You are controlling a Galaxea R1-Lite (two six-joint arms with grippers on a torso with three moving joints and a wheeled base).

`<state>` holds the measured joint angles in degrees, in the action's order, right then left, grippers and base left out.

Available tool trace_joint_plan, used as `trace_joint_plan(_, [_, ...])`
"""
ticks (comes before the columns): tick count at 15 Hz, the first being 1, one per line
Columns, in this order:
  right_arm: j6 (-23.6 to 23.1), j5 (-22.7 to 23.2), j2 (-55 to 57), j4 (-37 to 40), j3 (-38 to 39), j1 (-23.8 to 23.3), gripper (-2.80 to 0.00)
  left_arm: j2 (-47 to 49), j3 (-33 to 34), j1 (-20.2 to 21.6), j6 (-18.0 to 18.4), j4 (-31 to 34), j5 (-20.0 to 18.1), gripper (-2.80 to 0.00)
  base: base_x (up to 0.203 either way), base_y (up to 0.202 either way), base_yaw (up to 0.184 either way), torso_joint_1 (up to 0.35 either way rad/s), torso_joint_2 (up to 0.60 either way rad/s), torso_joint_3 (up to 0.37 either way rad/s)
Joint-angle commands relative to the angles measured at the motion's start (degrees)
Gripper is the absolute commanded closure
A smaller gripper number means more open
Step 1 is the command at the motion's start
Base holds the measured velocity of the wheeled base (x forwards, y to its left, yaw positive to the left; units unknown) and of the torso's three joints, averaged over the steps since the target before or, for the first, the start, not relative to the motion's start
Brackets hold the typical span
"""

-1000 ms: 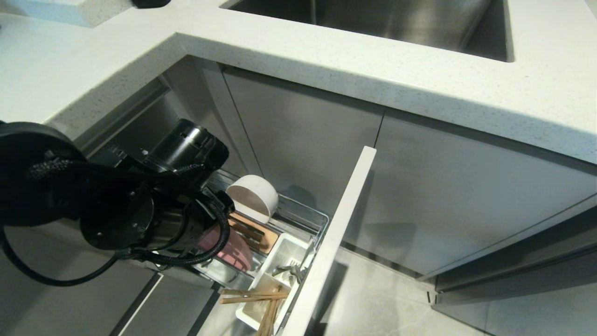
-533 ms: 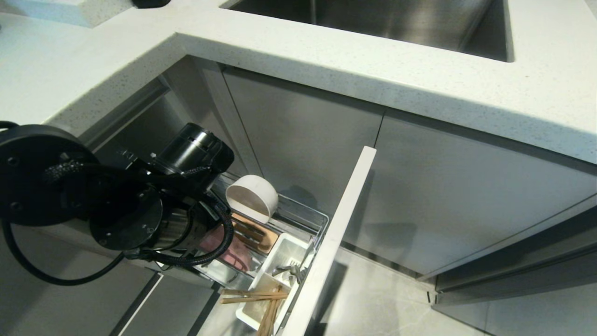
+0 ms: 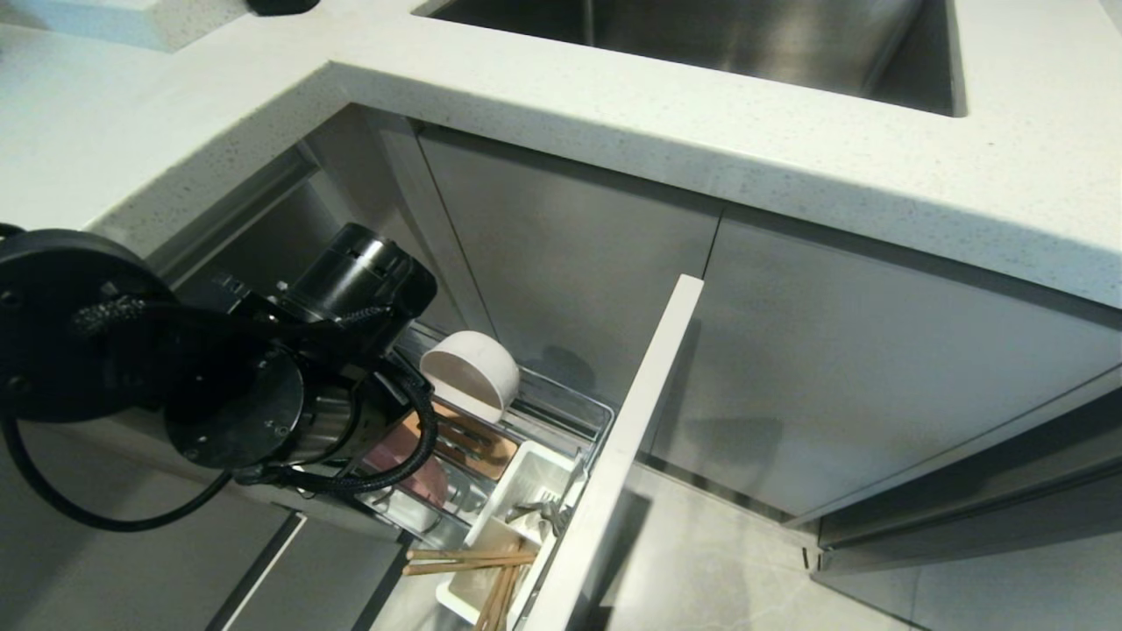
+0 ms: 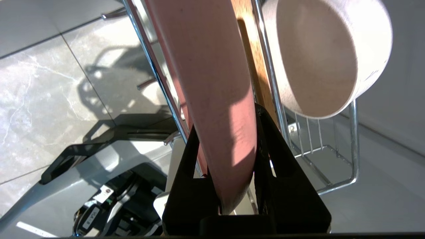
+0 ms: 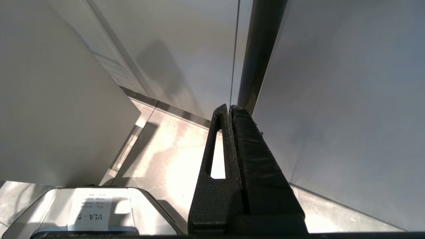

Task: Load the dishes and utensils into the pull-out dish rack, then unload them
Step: Take the plate out of the cupboard

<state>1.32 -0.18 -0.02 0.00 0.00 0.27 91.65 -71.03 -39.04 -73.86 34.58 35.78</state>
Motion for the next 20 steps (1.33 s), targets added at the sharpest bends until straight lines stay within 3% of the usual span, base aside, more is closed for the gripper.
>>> trace_joint_plan(1, [0.0, 0.0, 0.0, -0.1, 0.1, 0.1, 0.00, -1.0, -0.7, -0.5, -0.3, 0.2, 0.4, 0.00, 0.000, 0.000, 0.000, 0.000, 0.00, 0.000])
trace_joint_plan(3, [0.0, 0.0, 0.0, 0.0, 0.1, 0.0, 0.00, -2.5, -1.9, -1.8, -0.3, 0.4, 0.9, 0.00, 0.000, 0.000, 0.000, 0.000, 0.00, 0.000])
trace_joint_plan(7, [0.0, 0.0, 0.0, 0.0, 0.1, 0.0, 0.00, -6.3, -6.1, -7.5, 0.0, 1.5, 5.5, 0.00, 0.000, 0.000, 0.000, 0.000, 0.00, 0.000])
trace_joint_plan(11, [0.0, 0.0, 0.0, 0.0, 0.1, 0.0, 0.00, -9.2, -10.6, -14.5, 5.7, 2.0, 11.7, 0.00, 0.000, 0.000, 0.000, 0.000, 0.00, 0.000])
trace_joint_plan(14, [0.0, 0.0, 0.0, 0.0, 0.1, 0.0, 0.00, -11.0, -14.1, -17.3, 14.6, 1.5, 14.5, 0.00, 0.000, 0.000, 0.000, 0.000, 0.00, 0.000])
trace_joint_plan(18, [0.0, 0.0, 0.0, 0.0, 0.1, 0.0, 0.00, -12.5, -21.7, -18.1, 32.7, -6.2, 14.8, 0.00, 0.000, 0.000, 0.000, 0.000, 0.00, 0.000])
trace_joint_plan(20, [0.0, 0.0, 0.0, 0.0, 0.1, 0.0, 0.00, -12.6, -27.6, -18.1, 37.8, -7.4, 14.8, 0.00, 0.000, 0.000, 0.000, 0.000, 0.00, 0.000])
